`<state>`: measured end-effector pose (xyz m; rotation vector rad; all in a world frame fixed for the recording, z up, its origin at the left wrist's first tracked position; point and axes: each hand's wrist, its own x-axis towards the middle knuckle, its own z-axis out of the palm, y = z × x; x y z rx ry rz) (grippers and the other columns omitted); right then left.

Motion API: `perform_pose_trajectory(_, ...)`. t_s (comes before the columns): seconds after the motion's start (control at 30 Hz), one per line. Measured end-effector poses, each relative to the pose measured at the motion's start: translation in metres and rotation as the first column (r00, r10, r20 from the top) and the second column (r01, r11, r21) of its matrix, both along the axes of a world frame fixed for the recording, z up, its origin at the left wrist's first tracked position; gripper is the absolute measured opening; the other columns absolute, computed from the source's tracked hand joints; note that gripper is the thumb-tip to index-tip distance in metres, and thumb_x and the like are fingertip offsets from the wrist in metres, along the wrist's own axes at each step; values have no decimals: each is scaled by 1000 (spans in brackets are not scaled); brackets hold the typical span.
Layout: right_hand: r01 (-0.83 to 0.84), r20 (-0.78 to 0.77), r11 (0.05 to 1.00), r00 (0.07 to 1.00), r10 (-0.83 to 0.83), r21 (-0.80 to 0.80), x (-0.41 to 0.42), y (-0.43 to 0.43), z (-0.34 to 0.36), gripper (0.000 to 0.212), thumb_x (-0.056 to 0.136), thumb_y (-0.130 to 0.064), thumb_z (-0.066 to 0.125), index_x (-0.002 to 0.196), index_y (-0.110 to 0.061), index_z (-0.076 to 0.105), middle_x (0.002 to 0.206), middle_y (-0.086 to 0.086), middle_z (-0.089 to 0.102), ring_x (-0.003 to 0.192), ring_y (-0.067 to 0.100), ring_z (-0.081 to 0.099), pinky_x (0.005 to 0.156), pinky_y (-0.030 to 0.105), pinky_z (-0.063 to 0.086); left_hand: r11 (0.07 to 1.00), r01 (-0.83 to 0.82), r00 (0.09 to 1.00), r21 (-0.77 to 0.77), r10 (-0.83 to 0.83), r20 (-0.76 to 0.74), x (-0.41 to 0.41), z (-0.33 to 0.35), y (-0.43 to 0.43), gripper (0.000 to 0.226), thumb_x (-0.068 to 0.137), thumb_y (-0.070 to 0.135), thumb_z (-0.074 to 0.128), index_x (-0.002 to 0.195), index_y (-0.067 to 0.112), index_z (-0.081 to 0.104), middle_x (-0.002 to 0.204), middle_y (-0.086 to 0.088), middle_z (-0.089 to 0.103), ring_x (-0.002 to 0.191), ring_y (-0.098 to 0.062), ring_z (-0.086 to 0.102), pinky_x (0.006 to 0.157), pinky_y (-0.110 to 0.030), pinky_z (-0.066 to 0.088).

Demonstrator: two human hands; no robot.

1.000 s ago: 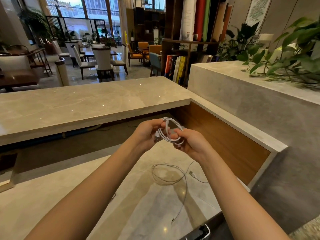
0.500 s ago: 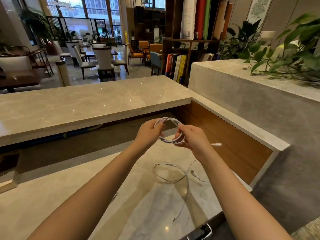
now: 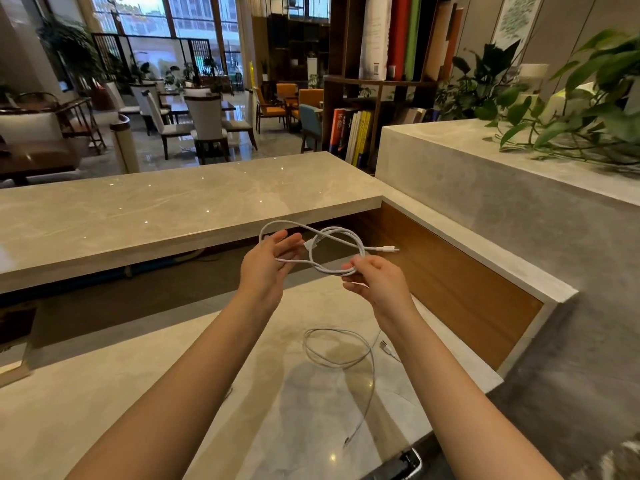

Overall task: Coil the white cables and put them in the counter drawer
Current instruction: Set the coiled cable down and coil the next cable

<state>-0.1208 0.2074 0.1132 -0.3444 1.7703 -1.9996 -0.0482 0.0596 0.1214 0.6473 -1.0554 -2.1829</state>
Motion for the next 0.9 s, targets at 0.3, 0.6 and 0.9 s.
perform_pose_trajectory(0.3,101,190,995,977,-100,2,-4,6,-4,12,89,-10,61,84,-1,67,77,14,67,65,18,64,59,24,58,956,289,948,-52,-293,-126,31,10,-5,13,90,18,49,90,11,60,49,4,46,55,-12,50,74,-31,51)
perform_pose_trajectory(0.6,148,189,988,970,-155,50,-4,5,-10,14,87,-10,64,92,2,69,83,17,70,66,18,67,64,26,60,934,330,851,-137,-357,-384,42,-4,-11,13,85,22,51,81,15,61,65,1,60,64,-12,62,81,-34,56)
perform_pose_trajectory(0.9,-20,-239,992,970,51,127,5,10,-4,17,90,-15,59,81,-8,72,74,12,69,59,15,62,59,21,56,956,66,950,-286,27,310,6,4,-25,18,93,7,51,101,-4,63,72,-7,60,54,-9,52,45,-13,48)
